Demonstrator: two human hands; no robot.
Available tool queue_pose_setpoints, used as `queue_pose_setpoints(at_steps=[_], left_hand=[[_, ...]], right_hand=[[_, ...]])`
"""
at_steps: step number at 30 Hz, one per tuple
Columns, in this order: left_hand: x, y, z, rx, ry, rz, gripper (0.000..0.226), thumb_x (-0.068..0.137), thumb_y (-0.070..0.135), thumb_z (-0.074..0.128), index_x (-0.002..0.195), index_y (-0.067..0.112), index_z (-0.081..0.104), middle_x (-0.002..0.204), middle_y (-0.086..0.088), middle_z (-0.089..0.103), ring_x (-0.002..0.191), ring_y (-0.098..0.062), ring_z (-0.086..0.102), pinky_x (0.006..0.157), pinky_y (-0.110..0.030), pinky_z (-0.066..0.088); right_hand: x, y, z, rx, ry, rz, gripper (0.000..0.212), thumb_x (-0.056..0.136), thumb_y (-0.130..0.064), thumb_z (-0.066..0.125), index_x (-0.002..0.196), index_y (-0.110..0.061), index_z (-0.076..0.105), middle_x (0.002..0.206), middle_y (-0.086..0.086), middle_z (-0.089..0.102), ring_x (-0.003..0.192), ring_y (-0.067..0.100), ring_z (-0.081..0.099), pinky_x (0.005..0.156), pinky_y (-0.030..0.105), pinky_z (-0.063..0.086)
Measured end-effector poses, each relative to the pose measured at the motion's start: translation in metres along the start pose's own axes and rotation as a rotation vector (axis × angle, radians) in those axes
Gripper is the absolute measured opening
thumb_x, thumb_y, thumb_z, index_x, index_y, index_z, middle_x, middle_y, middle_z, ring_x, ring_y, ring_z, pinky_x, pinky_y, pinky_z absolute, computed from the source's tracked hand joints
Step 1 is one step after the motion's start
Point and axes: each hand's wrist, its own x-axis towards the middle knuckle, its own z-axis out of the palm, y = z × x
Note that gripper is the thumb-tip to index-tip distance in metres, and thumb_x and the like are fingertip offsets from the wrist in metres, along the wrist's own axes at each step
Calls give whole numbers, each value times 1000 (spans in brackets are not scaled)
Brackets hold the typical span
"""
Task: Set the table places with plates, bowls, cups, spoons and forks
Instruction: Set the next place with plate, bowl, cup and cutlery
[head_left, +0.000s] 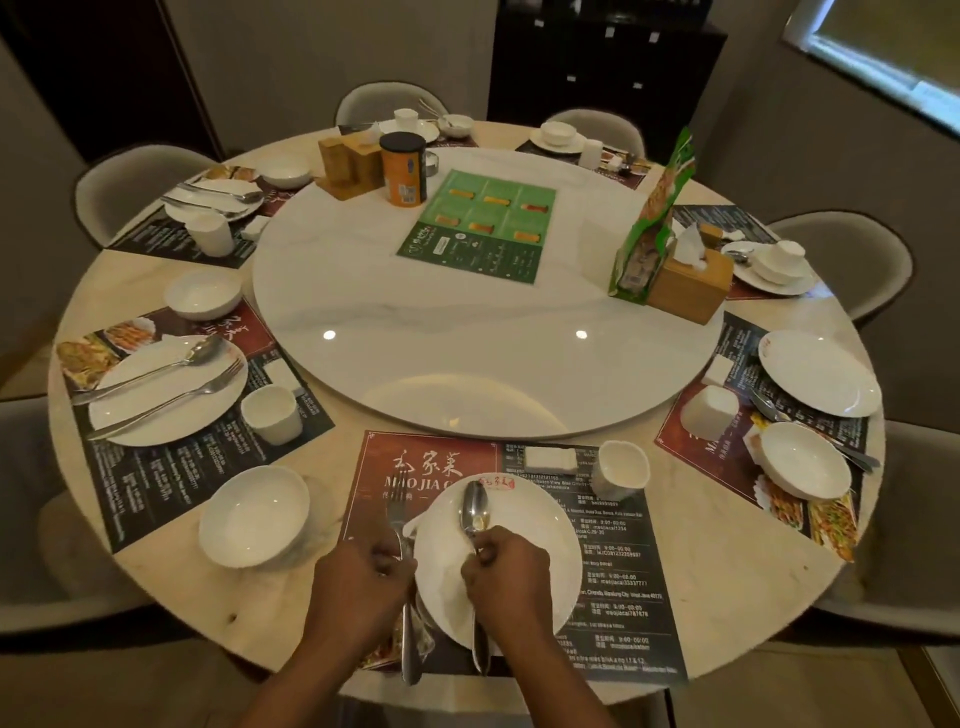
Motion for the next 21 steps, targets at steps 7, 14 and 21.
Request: queue_pose_setpoints(at_steps=[7,14,21], left_hand=[[9,-7,-7,-34,-59,29,4,81,28,73,78,28,70,72,11,71,70,-6,66,70,-29,56],[25,1,-15,-33,-96,109,10,77,23,74,77,26,64,67,9,68,65,-5,64,65,-33,55],[31,21,-4,-114,-158,135,14,76,22,78,69,20,66,61,2,66,57,-10,64,62,-34,57]], right_hand=[[-1,-9,11,-48,54,8,22,86,-26,64,107,-22,73,90,-5,72,85,13,64,78,23,50],[-2,-14,21,-54,83,11,22,85,-27,66,106,-23,73,92,-6,71,86,11,64,78,23,52],[-5,-10,9,2,208,-25,10,87,-35,66,93,-29,70,85,-10,67,78,4,62,70,19,45]])
